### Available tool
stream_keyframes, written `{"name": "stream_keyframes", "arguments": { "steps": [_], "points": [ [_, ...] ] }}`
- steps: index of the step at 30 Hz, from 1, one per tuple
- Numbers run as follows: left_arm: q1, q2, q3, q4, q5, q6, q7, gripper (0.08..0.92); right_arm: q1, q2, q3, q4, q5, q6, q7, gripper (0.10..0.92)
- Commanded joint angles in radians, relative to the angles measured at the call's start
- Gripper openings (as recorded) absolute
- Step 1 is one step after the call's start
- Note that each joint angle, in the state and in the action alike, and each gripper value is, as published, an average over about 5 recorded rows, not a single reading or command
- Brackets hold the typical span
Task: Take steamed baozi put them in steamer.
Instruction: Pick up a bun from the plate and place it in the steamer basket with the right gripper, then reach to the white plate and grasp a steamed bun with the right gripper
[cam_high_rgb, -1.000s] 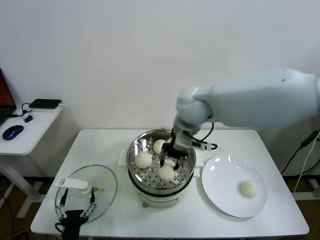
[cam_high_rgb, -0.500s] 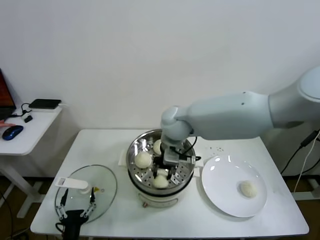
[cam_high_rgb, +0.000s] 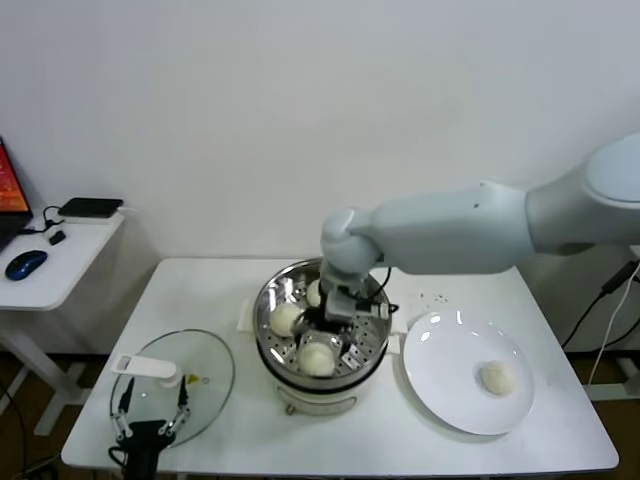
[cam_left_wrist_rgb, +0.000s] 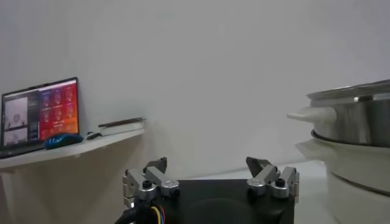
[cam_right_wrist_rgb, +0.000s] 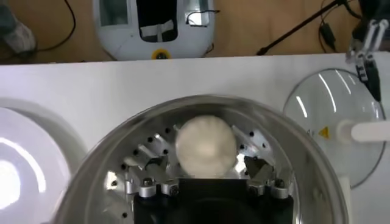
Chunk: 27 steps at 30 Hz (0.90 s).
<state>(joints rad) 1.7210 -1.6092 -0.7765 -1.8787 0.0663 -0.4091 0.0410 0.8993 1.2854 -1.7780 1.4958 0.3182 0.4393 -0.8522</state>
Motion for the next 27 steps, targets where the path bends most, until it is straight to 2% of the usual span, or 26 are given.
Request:
{"name": "stream_keyframes", "arguments": {
  "steps": [1, 7, 13, 17, 22, 27],
  "points": [
    [0.006, -0.044, 0.001, -0.005, 0.000, -0.002, 0.000, 0.823, 0.298, -0.082, -0.201, -0.065, 0.396, 0.036, -0.175, 0.822],
    [0.006, -0.040, 0.008, -0.006, 0.001, -0.002, 0.001, 0.823, 0.427, -0.194, -0.403, -0.089, 0.584, -0.161, -0.266, 0.823],
    [-0.002, -0.037, 0.020, -0.004, 0.001, 0.003, 0.002, 0.823, 0.506, -0.301, -0.599, 0.027, 0.629, -0.364, -0.249, 0.823],
    [-0.002, -0.035, 0.023, 0.005, 0.002, 0.000, 0.002, 0.823, 0.495, -0.395, -0.676, 0.091, 0.525, -0.466, -0.167, 0.823],
    [-0.005, -0.035, 0.020, 0.016, 0.002, -0.004, 0.000, 0.823, 0.422, -0.526, -0.691, 0.134, 0.288, -0.604, -0.017, 0.823],
    [-0.007, -0.039, 0.022, 0.017, 0.004, -0.005, 0.000, 0.823, 0.290, -0.626, -0.620, 0.121, 0.173, -0.694, 0.063, 0.823]
  ]
}}
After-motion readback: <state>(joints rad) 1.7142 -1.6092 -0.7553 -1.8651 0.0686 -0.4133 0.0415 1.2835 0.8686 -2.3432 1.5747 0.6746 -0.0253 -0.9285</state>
